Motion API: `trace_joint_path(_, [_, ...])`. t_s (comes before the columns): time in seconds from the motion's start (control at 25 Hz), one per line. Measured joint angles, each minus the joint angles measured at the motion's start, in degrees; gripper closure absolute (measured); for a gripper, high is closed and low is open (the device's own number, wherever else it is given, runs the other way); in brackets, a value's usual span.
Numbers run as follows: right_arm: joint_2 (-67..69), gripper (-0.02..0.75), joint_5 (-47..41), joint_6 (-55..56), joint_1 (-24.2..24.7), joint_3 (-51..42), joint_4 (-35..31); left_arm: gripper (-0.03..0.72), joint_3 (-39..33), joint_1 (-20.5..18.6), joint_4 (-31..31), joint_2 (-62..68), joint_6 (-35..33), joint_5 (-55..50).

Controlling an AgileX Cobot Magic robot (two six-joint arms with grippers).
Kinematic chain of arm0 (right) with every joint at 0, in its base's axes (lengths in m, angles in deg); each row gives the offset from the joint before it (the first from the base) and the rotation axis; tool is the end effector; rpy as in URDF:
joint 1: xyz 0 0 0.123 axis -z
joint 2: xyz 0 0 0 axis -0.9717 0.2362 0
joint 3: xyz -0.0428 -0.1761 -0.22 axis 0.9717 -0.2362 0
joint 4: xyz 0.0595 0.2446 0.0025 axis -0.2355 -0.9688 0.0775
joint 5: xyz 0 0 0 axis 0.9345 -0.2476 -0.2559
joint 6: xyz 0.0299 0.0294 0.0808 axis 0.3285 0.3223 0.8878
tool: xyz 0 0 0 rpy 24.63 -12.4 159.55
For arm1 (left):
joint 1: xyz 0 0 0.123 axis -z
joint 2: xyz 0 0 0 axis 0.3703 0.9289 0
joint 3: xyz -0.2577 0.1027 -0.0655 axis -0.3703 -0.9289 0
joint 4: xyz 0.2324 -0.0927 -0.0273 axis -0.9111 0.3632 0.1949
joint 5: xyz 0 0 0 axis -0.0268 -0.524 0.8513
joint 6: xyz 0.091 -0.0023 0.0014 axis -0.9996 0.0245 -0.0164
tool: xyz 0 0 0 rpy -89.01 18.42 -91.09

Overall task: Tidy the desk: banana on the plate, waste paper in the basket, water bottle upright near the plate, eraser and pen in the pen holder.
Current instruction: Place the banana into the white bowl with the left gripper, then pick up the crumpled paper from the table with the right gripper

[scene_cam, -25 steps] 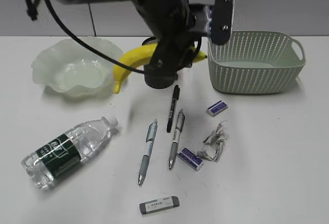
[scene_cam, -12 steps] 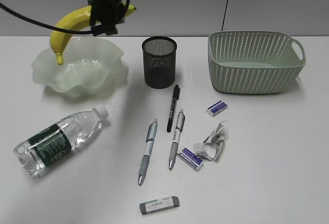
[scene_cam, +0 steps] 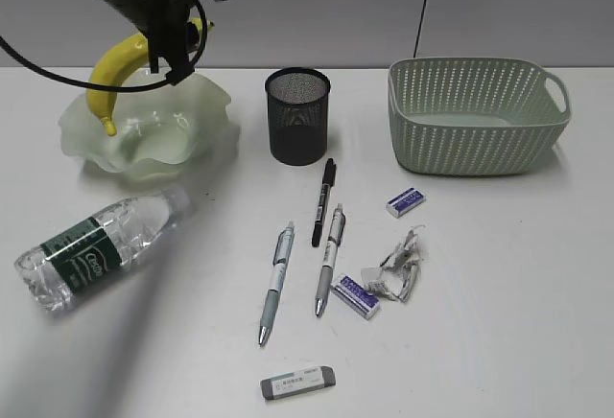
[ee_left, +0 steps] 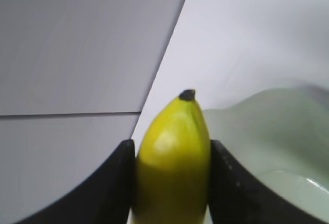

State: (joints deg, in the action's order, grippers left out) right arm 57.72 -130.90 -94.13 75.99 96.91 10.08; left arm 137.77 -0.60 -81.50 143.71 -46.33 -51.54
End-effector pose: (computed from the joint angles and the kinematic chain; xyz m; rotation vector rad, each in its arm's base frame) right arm -0.0069 0.0065 0.2816 -0.1860 1.9934 -0.0097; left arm 0.4681 -0.1644 0.2251 1.3390 1.9474 0.4660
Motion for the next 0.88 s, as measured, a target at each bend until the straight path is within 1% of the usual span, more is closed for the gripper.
trace_joint_path(0.08, [0.0, 0.496, 0.0, 0.0, 0.0, 0.0, 0.0, 0.362, 0.0, -0.2, -0.2, 0.1, 0.3, 0.4])
trace_joint_path(0.2, [0.0, 0.496, 0.0, 0.0, 0.0, 0.0, 0.0, 0.309, 0.0, -0.3, -0.7, 0.0, 0.4, 0.9])
trace_joint_path(0.28, [0.0, 0.496, 0.0, 0.0, 0.0, 0.0, 0.0, 0.293, 0.0, -0.4, -0.7, -0.1, 0.4, 0.6])
trace_joint_path(0.48, [0.0, 0.496, 0.0, 0.0, 0.0, 0.0, 0.0, 0.286, 0.0, -0.5, -0.7, -1.4, 1.1, -3.6])
trace_joint_path(0.6, [0.0, 0.496, 0.0, 0.0, 0.0, 0.0, 0.0, 0.285, 0.0, -0.5, -1.0, -4.1, 4.6, -6.7])
trace_joint_path(0.8, [0.0, 0.496, 0.0, 0.0, 0.0, 0.0, 0.0, 0.285, 0.0, -0.5, -0.7, -11.6, 13.1, -12.7])
trace_joint_path(0.88, [0.0, 0.496, 0.0, 0.0, 0.0, 0.0, 0.0, 0.285, 0.0, -0.5, -0.2, -15.4, 16.9, -17.1])
